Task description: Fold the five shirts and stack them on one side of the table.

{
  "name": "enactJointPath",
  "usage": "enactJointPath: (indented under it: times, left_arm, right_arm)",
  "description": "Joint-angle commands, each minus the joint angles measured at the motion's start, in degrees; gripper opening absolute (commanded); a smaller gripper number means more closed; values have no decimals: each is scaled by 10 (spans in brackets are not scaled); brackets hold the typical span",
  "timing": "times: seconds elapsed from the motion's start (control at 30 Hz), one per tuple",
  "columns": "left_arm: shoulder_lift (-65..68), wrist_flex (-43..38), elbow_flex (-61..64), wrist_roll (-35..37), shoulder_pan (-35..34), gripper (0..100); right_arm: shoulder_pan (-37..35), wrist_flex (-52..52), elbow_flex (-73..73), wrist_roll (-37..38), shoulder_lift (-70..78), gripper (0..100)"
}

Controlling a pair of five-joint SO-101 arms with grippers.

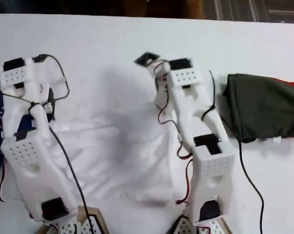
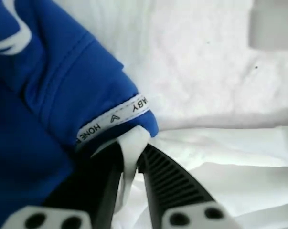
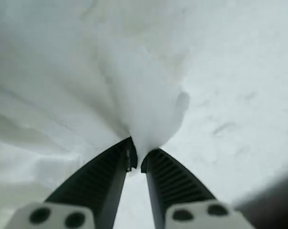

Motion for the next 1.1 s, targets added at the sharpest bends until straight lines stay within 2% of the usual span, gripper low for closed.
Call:
enactJointPath:
  times: [0.0,0.23,0.47,0.57,1.07]
  left_arm:
    - [-10,5,-25,-1,4,25]
    - [-34,25,-42,4,3,25]
    - [-140,47,-73,39,14,25]
    - [-189,54,-71,40,20,25]
    - [-462,57,-71,40,25,25]
  right_arm:
    - [10,30,-60,-2,-3,18]
    - [12,68,-92,-4,-10,18]
    - [16,141,-236,-17,-16,18]
    - [24,138,-269,-54,-57,18]
    - [29,139,-271,-61,-348,18]
